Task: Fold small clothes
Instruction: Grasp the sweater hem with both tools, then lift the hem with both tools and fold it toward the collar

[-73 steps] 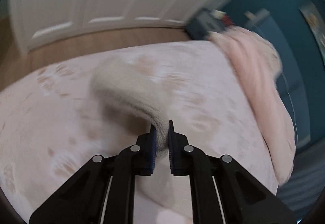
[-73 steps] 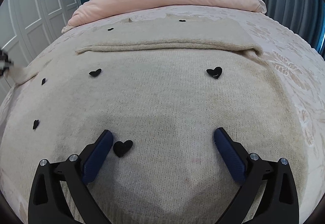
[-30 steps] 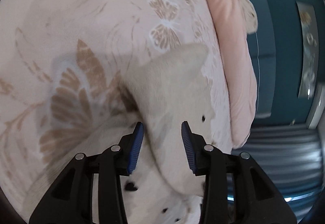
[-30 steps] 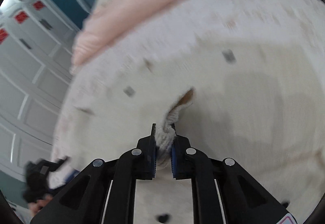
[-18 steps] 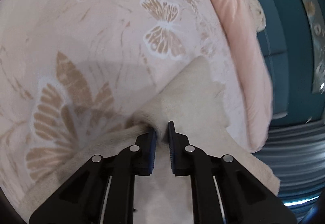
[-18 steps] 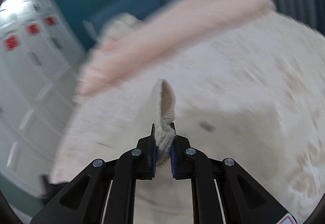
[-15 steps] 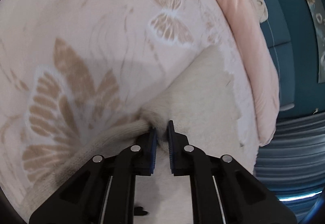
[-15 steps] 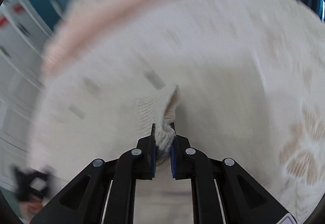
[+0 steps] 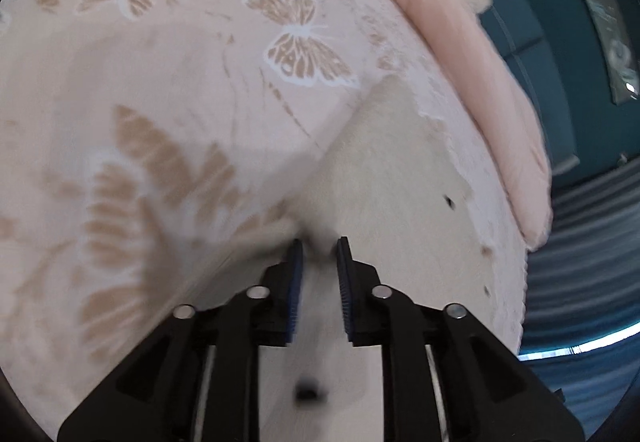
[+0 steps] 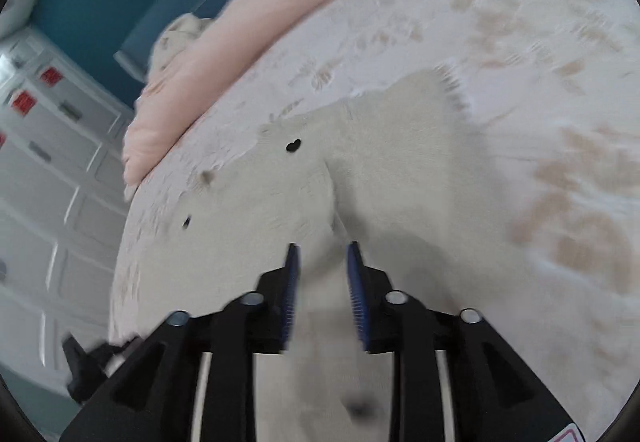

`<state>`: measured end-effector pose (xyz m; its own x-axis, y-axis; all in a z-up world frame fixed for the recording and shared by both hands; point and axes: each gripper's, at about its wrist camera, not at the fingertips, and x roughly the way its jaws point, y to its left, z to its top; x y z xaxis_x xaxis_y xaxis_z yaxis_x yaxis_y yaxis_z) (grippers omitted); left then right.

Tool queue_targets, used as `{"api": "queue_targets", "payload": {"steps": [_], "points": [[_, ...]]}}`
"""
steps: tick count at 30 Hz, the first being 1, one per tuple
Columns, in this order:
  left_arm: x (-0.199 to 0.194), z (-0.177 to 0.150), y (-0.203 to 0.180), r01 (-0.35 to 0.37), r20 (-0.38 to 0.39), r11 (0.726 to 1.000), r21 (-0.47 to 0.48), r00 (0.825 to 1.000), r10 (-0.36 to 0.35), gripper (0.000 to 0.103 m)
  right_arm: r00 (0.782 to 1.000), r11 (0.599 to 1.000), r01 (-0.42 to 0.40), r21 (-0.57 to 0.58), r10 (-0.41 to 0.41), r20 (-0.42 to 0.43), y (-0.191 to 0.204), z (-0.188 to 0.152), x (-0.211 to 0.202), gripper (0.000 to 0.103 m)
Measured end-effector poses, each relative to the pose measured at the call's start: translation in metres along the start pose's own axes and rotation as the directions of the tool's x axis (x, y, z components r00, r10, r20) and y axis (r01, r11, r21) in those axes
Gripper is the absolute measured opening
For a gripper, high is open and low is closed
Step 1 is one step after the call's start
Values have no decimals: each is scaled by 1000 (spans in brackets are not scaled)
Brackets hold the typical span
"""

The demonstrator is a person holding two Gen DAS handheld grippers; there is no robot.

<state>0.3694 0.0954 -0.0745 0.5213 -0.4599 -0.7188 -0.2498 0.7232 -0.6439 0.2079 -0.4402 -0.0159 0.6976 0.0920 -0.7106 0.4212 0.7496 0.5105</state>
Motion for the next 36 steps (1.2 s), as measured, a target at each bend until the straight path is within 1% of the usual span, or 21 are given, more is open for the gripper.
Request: {"api": "queue_targets", "payload": {"steps": [1,2,3,5,7,8,10,11,12,13,16,18,20,21,22,23,24,26,30,32,36], "points": [[-14,-6,6,16,-3,1000,15,1000,-16,33,999,998,47,-36,-46,9,-6,-12,-18,63],[-29,-12,14,25,-10,999,32,1000,-25,46,996,994,90,-65,-89,19,-14,-28,-37,69],[-49,-22,26,14,-16,998,55,1000,-13,51,993,989,120,-83,-118,24,-24,-44,-55,75],[-86,-47,55,-37,-21,995,94,999,39,64,988,985,153,-78,-155,-25,-57,-92,-91,76],[-109,-69,81,-89,-36,991,97,995,93,71,976,982,187,-30,-190,-109,-87,-139,-113,77],[-118,-81,93,-100,-46,991,92,993,105,71,972,984,179,17,-175,-158,-102,-162,-120,77],[-140,-110,106,-90,-35,990,105,995,94,75,980,987,143,66,-132,-151,-110,-190,-134,78],[-147,-122,104,-98,-35,987,124,994,103,88,983,989,134,64,-125,-131,-106,-198,-140,80],[-149,-130,101,-92,-42,987,130,994,99,95,986,992,112,61,-104,-128,-100,-205,-142,85],[-149,-138,98,-84,-47,989,126,995,91,98,988,993,94,72,-84,-131,-96,-209,-140,86],[-137,-158,87,-37,-78,992,119,996,46,98,991,996,29,82,-18,-130,-80,-213,-129,87],[-130,-163,75,-100,-63,985,144,992,110,98,991,997,6,70,3,-132,-66,-209,-116,87],[-122,-161,65,-95,-108,981,170,988,114,98,991,998,5,58,3,-134,-55,-207,-108,84],[-121,-160,60,-105,-116,979,176,985,126,93,991,999,22,46,-15,-133,-51,-206,-104,72],[-121,-160,58,-103,-116,979,174,986,124,65,990,999,33,27,-29,-136,-46,-203,-100,38],[-120,-157,56,-74,-137,983,168,986,97,27,988,999,43,15,-40,-147,-44,-201,-100,19],[-119,-155,55,-44,-179,987,152,981,71,11,985,999,41,26,-36,-169,-41,-196,-99,12],[-131,-153,56,-24,-184,994,108,982,43,10,990,999,1,48,6,-139,-45,-190,-116,10],[-174,-159,52,-3,-139,988,154,990,24,7,996,999,-33,16,35,-87,-39,-177,-161,8],[-199,-169,54,28,-142,985,172,990,-3,6,994,999,-39,-7,38,-104,-42,-180,-185,7],[-233,-203,64,52,-189,979,196,982,-14,6,981,996,14,-93,-31,-192,-62,-208,-217,7]]}}
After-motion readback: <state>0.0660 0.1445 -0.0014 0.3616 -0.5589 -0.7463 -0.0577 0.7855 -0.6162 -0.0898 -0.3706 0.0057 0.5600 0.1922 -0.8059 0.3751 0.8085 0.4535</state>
